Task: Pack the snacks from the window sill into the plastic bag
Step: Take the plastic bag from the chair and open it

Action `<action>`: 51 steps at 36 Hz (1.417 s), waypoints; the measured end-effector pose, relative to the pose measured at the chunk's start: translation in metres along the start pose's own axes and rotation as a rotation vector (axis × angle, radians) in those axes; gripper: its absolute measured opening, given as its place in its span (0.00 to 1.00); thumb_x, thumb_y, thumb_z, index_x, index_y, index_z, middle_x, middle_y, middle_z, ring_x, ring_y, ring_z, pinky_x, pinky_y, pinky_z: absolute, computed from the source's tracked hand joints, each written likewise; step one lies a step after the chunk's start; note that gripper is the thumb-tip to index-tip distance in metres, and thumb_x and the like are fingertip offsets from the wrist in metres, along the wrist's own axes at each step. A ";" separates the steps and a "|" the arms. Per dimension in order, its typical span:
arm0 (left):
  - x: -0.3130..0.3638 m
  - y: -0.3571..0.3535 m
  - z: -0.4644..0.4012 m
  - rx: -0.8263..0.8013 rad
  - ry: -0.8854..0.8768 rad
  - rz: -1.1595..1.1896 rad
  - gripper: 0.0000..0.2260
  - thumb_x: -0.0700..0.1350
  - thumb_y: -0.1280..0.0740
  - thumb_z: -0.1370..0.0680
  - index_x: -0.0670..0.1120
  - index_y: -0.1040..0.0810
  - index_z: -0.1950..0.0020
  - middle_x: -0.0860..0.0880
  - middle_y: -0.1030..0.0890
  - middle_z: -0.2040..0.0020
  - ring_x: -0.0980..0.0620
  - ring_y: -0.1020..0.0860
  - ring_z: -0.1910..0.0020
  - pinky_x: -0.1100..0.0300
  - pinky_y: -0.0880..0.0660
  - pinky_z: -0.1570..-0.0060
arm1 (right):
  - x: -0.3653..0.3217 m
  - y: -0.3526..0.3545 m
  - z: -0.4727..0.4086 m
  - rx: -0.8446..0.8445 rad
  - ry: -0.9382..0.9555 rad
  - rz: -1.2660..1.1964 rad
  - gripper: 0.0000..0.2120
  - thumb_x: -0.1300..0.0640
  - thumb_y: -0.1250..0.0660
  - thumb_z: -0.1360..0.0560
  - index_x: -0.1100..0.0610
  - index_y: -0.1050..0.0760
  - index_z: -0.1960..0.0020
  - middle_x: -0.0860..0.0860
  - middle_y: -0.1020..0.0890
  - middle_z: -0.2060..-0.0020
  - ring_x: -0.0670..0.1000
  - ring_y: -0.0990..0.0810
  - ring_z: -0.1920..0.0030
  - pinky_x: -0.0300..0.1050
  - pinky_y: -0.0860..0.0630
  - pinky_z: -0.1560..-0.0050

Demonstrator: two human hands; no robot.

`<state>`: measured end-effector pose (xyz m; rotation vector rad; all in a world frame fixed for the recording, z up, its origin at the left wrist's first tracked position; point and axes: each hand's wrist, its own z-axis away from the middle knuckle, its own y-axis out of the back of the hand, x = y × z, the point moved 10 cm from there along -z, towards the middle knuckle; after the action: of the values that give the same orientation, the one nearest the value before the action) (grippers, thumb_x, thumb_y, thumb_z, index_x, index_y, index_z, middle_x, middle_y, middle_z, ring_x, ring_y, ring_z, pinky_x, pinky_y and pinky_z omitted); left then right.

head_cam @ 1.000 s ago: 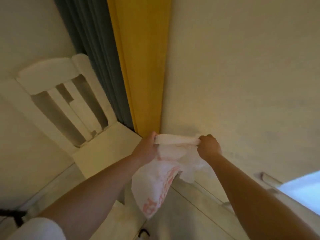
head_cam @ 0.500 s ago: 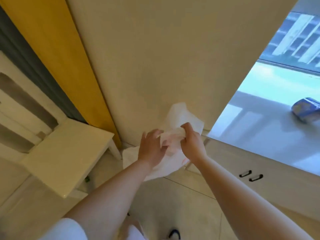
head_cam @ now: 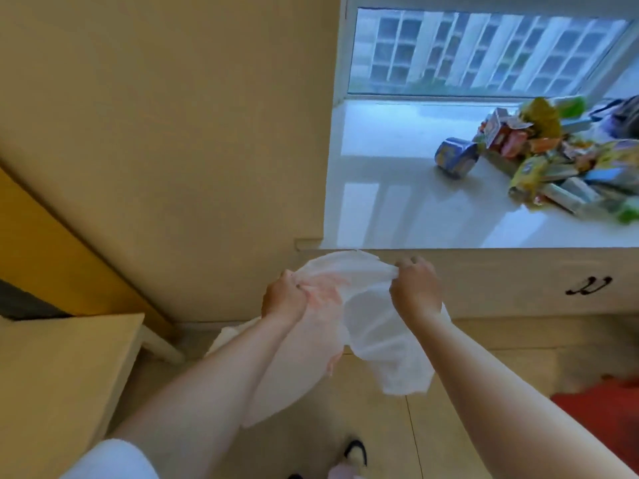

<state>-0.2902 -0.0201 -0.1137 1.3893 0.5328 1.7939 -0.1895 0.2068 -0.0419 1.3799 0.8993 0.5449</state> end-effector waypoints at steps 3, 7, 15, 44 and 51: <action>0.026 -0.032 0.000 -0.191 0.023 0.099 0.14 0.45 0.43 0.24 0.43 0.25 0.43 0.42 0.21 0.44 0.41 0.24 0.44 0.54 0.27 0.48 | -0.002 0.026 0.013 0.249 0.160 -0.116 0.23 0.64 0.31 0.39 0.59 0.24 0.44 0.59 0.21 0.49 0.62 0.25 0.47 0.54 0.29 0.47; 0.038 -0.078 -0.025 -0.324 0.144 0.318 0.26 0.57 0.44 0.28 0.46 0.25 0.36 0.43 0.23 0.37 0.42 0.24 0.40 0.49 0.27 0.39 | -0.022 0.034 0.054 0.391 0.642 -0.020 0.19 0.47 0.38 0.33 0.54 0.30 0.46 0.53 0.22 0.52 0.54 0.29 0.51 0.47 0.34 0.49; 0.139 -0.088 0.001 -0.403 0.158 0.605 0.11 0.40 0.42 0.21 0.39 0.22 0.58 0.42 0.18 0.66 0.49 0.20 0.69 0.65 0.25 0.71 | 0.023 -0.016 0.037 -0.063 0.812 0.237 0.05 0.49 0.25 0.42 0.45 0.19 0.68 0.43 0.18 0.56 0.50 0.20 0.48 0.43 0.36 0.40; 0.385 -0.126 -0.099 0.127 0.056 0.859 0.15 0.45 0.41 0.23 0.39 0.25 0.41 0.42 0.21 0.45 0.43 0.22 0.47 0.54 0.26 0.54 | 0.324 0.091 -0.212 -0.087 0.164 0.063 0.15 0.60 0.40 0.24 0.52 0.27 0.38 0.51 0.24 0.42 0.53 0.25 0.42 0.48 0.30 0.43; 0.483 -0.162 -0.118 -0.260 -0.235 0.842 0.05 0.42 0.34 0.33 0.47 0.19 0.64 0.48 0.20 0.65 0.49 0.21 0.64 0.55 0.23 0.61 | 0.246 0.141 -0.306 0.396 0.282 0.062 0.48 0.40 0.24 0.43 0.54 0.38 0.29 0.56 0.39 0.31 0.57 0.39 0.33 0.53 0.43 0.35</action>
<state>-0.3910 0.4742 0.0256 1.7373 -0.4794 2.1713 -0.2699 0.6046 0.0558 1.7194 1.2436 0.6429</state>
